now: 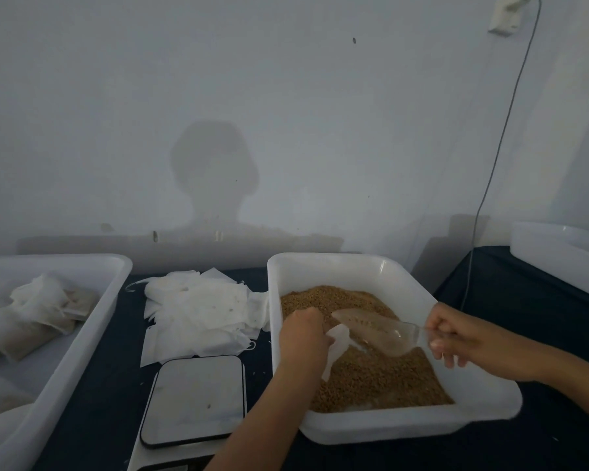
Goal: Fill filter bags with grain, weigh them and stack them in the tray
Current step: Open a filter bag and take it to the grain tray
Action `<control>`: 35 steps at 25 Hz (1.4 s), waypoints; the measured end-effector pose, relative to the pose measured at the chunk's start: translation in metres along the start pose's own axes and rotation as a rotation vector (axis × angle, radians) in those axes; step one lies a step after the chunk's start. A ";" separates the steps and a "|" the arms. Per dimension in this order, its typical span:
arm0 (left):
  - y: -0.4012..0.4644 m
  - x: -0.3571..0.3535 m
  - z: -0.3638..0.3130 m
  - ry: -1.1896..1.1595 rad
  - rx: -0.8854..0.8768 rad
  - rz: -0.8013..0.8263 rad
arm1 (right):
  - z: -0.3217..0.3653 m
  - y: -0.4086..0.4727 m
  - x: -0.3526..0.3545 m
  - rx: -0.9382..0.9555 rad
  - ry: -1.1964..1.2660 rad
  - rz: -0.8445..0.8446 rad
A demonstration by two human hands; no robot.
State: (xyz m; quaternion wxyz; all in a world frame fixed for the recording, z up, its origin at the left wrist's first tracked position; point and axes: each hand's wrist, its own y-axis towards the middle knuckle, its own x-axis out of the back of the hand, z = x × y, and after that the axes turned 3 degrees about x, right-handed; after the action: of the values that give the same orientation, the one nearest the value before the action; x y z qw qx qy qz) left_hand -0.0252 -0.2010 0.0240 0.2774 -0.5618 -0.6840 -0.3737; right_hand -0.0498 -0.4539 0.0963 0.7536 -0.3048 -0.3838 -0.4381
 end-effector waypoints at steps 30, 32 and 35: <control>-0.009 -0.002 -0.001 -0.145 -0.102 -0.070 | 0.089 0.003 0.035 -0.083 -0.691 0.194; -0.009 -0.003 -0.001 -0.139 -0.103 -0.081 | 0.089 0.005 0.036 -0.084 -0.685 0.195; -0.009 -0.003 -0.001 -0.133 -0.105 -0.092 | 0.089 0.006 0.038 -0.082 -0.684 0.203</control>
State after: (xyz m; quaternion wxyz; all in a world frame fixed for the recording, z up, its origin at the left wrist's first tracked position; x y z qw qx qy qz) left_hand -0.0334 -0.2047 0.0203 0.1842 -0.5672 -0.7054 -0.3831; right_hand -0.0597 -0.3966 0.1734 0.6082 -0.5002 -0.5639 -0.2487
